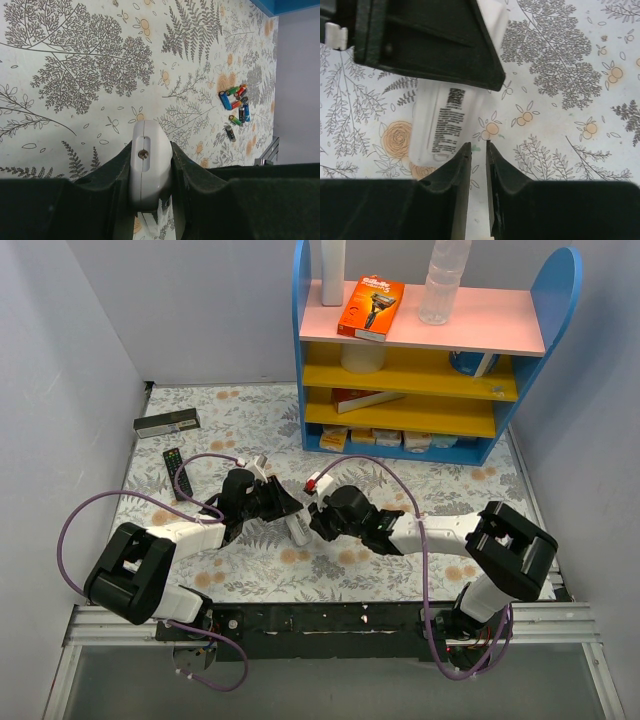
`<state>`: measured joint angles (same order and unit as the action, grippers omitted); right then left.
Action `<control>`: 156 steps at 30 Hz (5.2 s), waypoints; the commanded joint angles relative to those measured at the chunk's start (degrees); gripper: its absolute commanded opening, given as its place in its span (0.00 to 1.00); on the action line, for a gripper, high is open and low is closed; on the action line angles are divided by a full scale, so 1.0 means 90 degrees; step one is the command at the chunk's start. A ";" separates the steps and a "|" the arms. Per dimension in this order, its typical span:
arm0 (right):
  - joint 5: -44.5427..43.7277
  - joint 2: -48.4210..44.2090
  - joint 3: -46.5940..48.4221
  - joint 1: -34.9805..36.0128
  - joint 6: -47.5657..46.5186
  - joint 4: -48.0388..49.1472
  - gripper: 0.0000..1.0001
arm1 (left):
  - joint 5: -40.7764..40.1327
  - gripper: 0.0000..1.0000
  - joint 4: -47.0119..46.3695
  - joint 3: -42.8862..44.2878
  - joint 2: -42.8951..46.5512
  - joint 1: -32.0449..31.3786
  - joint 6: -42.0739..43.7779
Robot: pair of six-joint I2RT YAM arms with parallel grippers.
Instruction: Load the batteries into the remote control
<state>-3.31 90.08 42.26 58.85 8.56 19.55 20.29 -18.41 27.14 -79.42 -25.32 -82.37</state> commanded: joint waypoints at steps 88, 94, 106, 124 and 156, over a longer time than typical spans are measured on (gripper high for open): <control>-0.0022 -0.0995 -0.1571 -0.0152 -0.1322 0.0895 0.49 | -0.1942 0.00 0.1558 0.0032 0.0943 -0.0126 0.0187; -0.0637 -0.1591 -0.0957 -0.0328 -0.0202 -0.1004 0.55 | -0.1554 0.00 0.1539 -0.0124 0.1723 -0.0097 0.0353; -0.0658 -0.2635 0.0421 -0.1118 0.0748 -0.4847 0.72 | 0.0196 0.00 0.0679 -0.0993 0.3335 -0.0087 0.0051; -0.0423 -0.2520 0.0431 -0.2964 0.1353 -0.6391 0.47 | 0.0090 0.00 0.1204 -0.1297 0.5024 -0.0087 0.0167; -0.0081 -0.1562 0.0519 -0.3863 0.0426 -0.6147 0.31 | 0.0567 0.00 0.1382 -0.0877 0.4402 -0.0097 0.1202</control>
<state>-4.69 75.96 44.36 24.34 14.02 -36.88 25.69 -4.49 15.55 -37.98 -26.33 -74.24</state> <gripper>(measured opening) 0.298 0.261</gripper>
